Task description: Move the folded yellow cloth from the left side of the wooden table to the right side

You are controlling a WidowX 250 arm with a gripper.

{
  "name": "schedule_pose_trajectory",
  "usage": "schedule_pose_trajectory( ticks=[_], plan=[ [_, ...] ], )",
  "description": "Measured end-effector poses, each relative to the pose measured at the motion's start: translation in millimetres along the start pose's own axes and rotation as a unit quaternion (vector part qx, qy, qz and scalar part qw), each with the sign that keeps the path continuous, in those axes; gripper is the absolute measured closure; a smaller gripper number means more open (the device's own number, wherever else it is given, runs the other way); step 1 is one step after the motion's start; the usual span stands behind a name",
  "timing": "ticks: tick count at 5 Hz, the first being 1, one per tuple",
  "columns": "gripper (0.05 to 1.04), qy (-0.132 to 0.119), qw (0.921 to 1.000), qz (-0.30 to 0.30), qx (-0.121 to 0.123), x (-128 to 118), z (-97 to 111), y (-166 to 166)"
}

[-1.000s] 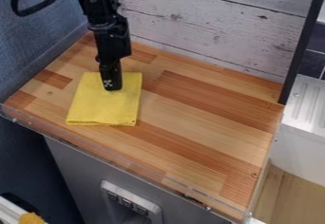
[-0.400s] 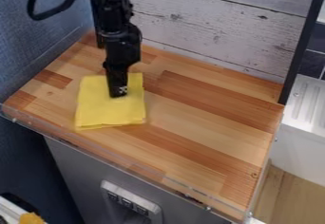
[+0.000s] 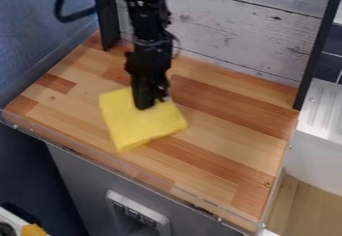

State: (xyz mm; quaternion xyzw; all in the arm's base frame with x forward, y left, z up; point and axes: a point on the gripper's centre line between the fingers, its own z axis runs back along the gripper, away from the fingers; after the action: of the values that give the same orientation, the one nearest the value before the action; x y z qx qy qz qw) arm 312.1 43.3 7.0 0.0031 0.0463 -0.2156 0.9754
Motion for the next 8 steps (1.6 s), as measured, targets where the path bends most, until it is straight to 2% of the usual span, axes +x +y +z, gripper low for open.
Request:
schedule_pose_trajectory(
  ticks=[1, 3, 5, 6, 7, 8],
  plan=[
    [1.019, -0.003, 0.998, 0.062, 0.015, 13, 1, -19],
    [1.019, -0.033, 0.987, 0.155, 0.029, 29, 3, -43],
    [1.019, -0.062, 0.9763, 0.206, 0.018, 28, 3, -61],
    [0.988, -0.066, 0.9739, 0.217, 0.007, 30, 3, -69],
    [0.829, -0.048, 0.9732, 0.225, -0.006, 28, 5, -79],
    [0.577, -0.036, 0.9744, 0.222, -0.013, 19, 22, -85]
  ],
)
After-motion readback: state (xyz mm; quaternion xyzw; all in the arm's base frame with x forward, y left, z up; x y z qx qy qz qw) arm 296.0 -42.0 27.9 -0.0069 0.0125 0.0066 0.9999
